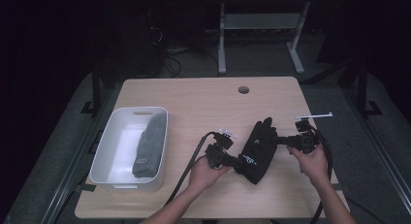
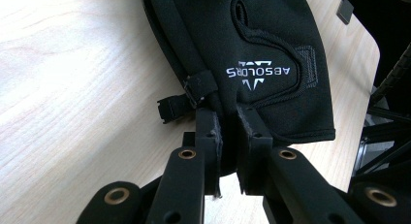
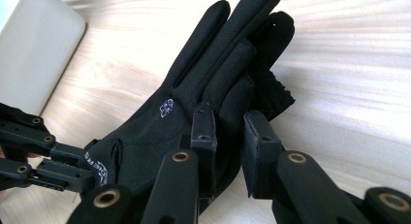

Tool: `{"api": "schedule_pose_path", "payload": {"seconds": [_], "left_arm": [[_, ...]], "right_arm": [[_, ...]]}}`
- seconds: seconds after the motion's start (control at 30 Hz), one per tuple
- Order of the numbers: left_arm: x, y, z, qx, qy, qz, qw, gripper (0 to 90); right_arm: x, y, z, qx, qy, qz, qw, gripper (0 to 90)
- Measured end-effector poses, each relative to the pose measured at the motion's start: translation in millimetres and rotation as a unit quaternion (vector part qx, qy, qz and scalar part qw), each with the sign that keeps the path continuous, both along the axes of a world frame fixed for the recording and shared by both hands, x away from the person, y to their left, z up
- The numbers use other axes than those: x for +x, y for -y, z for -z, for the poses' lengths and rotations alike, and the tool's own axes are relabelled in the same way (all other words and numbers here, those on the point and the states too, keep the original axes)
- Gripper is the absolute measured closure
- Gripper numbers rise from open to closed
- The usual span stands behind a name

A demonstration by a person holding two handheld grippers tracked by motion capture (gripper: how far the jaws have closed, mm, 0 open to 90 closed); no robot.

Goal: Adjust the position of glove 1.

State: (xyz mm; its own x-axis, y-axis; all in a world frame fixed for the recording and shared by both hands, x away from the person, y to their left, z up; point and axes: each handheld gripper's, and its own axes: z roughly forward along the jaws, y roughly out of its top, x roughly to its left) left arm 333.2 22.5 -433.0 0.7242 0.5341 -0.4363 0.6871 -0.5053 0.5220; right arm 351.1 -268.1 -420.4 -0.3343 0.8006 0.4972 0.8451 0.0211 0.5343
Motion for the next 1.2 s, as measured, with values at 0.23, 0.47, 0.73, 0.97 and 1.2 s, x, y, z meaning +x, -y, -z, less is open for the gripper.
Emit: {"api": "schedule_pose_path", "payload": {"seconds": [0.23, 0.47, 0.73, 0.97, 1.2], "left_arm": [[-1.5, -9.9, -9.0, -0.008, 0.008, -0.009, 0.9999, 81.4], [-2.5, -21.3, -18.3, -0.012, 0.017, -0.015, 0.9997, 81.4], [-3.0, -32.8, -26.5, -0.012, 0.023, -0.014, 0.9996, 81.4], [-1.2, -42.5, -33.1, -0.018, 0.025, -0.022, 0.9993, 81.4], [0.0, -53.2, -41.2, -0.021, 0.033, -0.023, 0.999, 81.3]], "right_arm": [[3.1, -9.1, -12.0, 0.0, 0.001, -0.008, 1.0, 76.9], [7.3, -20.0, -23.7, 0.003, 0.009, -0.017, 0.9998, 76.9], [10.6, -30.9, -34.3, 0.016, 0.014, -0.025, 0.9995, 76.9], [14.9, -39.0, -42.3, 0.022, 0.019, -0.033, 0.999, 77.0], [19.0, -47.4, -51.7, 0.026, 0.023, -0.041, 0.9986, 77.0]]}}
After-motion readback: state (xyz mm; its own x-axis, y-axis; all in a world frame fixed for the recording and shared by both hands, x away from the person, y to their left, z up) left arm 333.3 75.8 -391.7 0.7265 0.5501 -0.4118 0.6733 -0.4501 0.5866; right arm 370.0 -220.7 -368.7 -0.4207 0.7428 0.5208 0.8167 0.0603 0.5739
